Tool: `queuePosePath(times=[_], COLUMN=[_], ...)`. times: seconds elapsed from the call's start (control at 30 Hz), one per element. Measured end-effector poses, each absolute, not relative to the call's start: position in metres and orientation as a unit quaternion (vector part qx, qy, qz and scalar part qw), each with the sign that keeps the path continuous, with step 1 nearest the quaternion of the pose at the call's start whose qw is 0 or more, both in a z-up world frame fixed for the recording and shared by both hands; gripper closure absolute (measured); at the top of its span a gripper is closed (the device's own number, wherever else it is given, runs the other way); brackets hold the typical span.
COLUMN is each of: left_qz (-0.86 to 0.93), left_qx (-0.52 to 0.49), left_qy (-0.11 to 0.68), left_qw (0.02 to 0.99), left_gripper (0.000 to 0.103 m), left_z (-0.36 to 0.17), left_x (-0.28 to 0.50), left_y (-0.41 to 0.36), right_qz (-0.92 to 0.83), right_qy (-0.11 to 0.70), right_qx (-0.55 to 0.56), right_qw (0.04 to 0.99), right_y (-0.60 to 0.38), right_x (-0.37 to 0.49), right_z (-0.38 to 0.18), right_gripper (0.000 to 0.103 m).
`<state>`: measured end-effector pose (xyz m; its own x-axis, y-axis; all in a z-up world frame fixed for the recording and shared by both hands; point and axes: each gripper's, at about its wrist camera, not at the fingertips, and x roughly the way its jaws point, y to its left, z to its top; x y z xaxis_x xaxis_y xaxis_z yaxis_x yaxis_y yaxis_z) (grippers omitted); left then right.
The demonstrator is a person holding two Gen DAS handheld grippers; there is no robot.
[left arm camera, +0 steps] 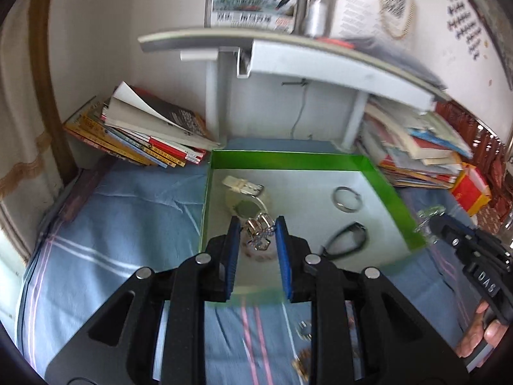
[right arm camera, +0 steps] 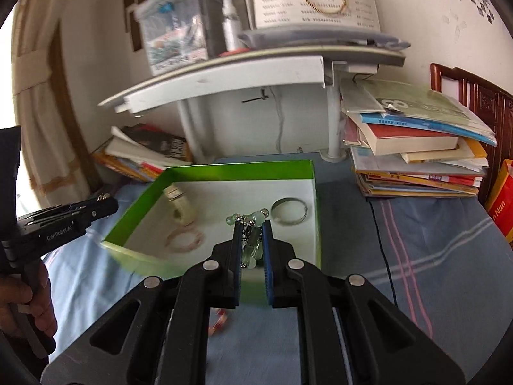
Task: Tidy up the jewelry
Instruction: 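Lower both items into the green box and open both tools, then withdraw both open tools from the box back over the jewelry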
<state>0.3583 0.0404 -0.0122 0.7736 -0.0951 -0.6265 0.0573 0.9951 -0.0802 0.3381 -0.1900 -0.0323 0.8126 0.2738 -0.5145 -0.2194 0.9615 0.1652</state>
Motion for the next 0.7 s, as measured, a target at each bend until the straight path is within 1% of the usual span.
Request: queuePosePath(times=[0.07, 0.1, 0.13, 0.17, 0.2, 0.23, 0.27, 0.37, 0.5, 0.63, 0.7], left_qz=[-0.033, -0.028, -0.01, 0.017, 0.031, 0.042, 0.036, 0.029, 0.012, -0.004, -0.015], left_qx=[-0.025, -0.022, -0.017, -0.013, -0.014, -0.018, -0.022, -0.024, -0.034, -0.044, -0.046], left_qy=[0.346, 0.348, 0.346, 0.335, 0.321, 0.303, 0.299, 0.274, 0.243, 0.247, 0.261], left_qw=[0.937, 0.937, 0.938, 0.942, 0.947, 0.952, 0.953, 0.961, 0.969, 0.968, 0.964], left_gripper=[0.079, 0.073, 0.043, 0.018, 0.016, 0.016, 0.015, 0.014, 0.008, 0.007, 0.006], left_z=[-0.021, -0.025, -0.029, -0.03, -0.029, -0.026, -0.022, -0.008, 0.005, -0.003, -0.013], left_x=[0.373, 0.376, 0.379, 0.378, 0.373, 0.364, 0.358, 0.326, 0.265, 0.215, 0.192], left_y=[0.041, 0.042, 0.044, 0.046, 0.048, 0.052, 0.054, 0.057, 0.056, 0.051, 0.045], right_qz=[0.121, 0.12, 0.119, 0.108, 0.105, 0.106, 0.108, 0.108, 0.112, 0.12, 0.134], right_qy=[0.287, 0.292, 0.293, 0.289, 0.282, 0.274, 0.262, 0.23, 0.199, 0.2, 0.212], right_qx=[0.053, 0.053, 0.054, 0.059, 0.067, 0.075, 0.083, 0.098, 0.087, 0.078, 0.081], right_qw=[0.949, 0.947, 0.947, 0.95, 0.951, 0.953, 0.955, 0.962, 0.97, 0.969, 0.965], right_y=[-0.192, -0.193, -0.195, -0.2, -0.204, -0.208, -0.213, -0.227, -0.233, -0.228, -0.222], right_x=[0.352, 0.359, 0.363, 0.362, 0.359, 0.353, 0.343, 0.309, 0.25, 0.2, 0.178], right_z=[-0.038, -0.042, -0.044, -0.045, -0.044, -0.041, -0.036, -0.019, -0.002, -0.008, -0.018], right_gripper=[0.09, 0.085, 0.081, 0.071, 0.066, 0.065, 0.061, 0.058, 0.045, 0.045, 0.045])
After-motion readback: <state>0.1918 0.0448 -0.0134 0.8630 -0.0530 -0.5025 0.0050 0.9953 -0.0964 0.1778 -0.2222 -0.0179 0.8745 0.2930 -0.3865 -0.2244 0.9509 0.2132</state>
